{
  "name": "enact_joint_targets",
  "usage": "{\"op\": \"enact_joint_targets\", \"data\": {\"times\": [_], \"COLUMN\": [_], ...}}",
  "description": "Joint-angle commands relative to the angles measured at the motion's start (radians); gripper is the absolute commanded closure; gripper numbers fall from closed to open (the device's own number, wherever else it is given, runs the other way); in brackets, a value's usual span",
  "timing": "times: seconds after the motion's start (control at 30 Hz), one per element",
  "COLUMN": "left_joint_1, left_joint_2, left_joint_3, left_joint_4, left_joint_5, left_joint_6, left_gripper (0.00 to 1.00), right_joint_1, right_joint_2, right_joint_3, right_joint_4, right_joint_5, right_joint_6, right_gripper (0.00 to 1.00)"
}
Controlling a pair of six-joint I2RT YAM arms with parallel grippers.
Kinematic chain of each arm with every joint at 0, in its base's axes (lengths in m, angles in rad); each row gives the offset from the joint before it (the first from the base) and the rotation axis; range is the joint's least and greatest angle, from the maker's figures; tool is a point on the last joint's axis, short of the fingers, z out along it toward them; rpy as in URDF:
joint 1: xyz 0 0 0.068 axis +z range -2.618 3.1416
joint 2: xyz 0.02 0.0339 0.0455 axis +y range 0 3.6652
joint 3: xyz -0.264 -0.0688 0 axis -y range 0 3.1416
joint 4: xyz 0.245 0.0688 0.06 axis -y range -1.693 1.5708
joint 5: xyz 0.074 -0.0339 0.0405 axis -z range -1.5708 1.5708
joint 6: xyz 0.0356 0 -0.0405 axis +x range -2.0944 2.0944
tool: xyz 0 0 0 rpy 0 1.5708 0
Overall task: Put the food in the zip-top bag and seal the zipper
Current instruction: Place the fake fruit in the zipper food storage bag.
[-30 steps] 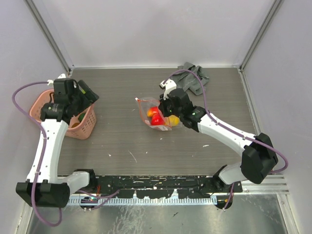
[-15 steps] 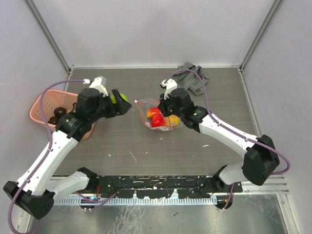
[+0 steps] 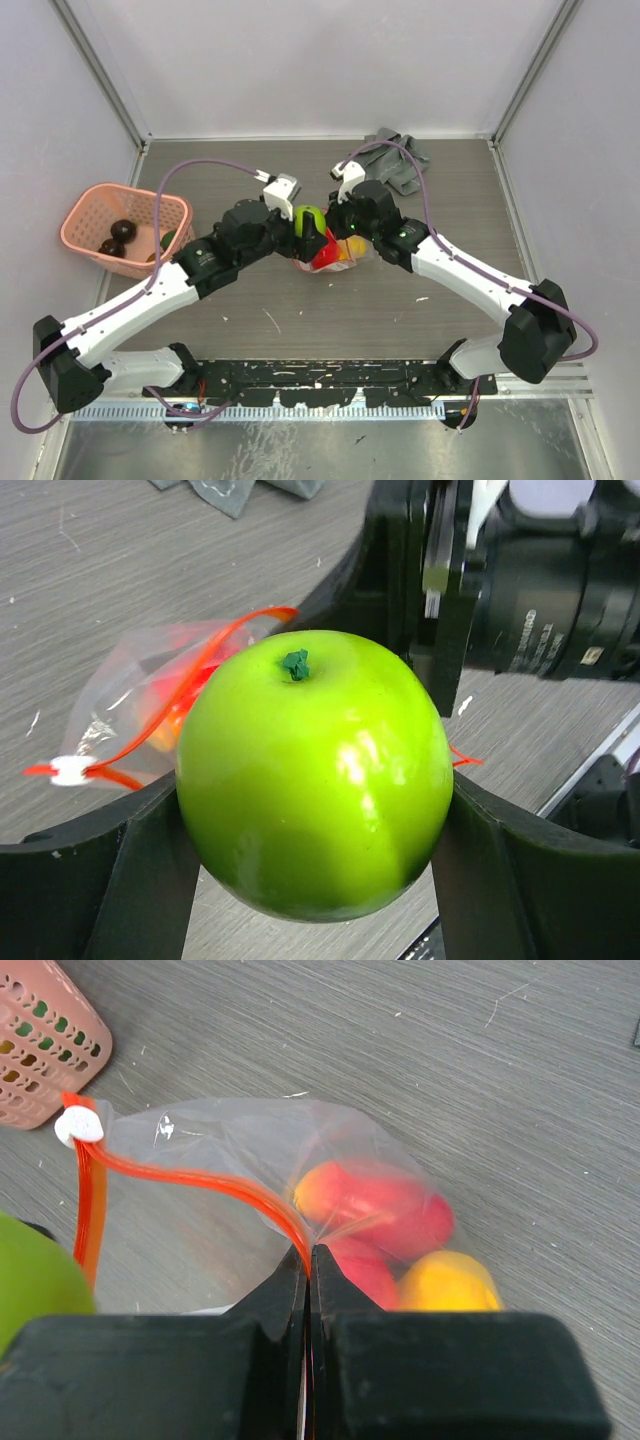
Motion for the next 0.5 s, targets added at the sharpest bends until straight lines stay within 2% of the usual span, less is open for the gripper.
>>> {"op": "enact_joint_targets", "data": {"times": [0.0, 0.27, 0.47], "left_joint_1": [-0.033, -0.033, -0.034], "left_joint_2": [0.017, 0.103, 0.143], "left_joint_3": [-0.034, -0.046, -0.024], "left_joint_4": [0.154, 0.15, 0.07], "left_joint_5": [-0.048, -0.076, -0.202], "left_joint_6": [0.088, 0.111, 0.108], "left_gripper": [0.61, 0.55, 0.5], "right_joint_1": [-0.004, -0.004, -0.004], "right_joint_2": [-0.056, -0.059, -0.077], "right_joint_3": [0.037, 0.034, 0.024], "right_joint_4": [0.051, 0.054, 0.052], "right_joint_5": [-0.016, -0.022, -0.021], "right_joint_6": [0.017, 0.02, 0.016], "right_gripper": [0.99, 0.99, 0.99]}}
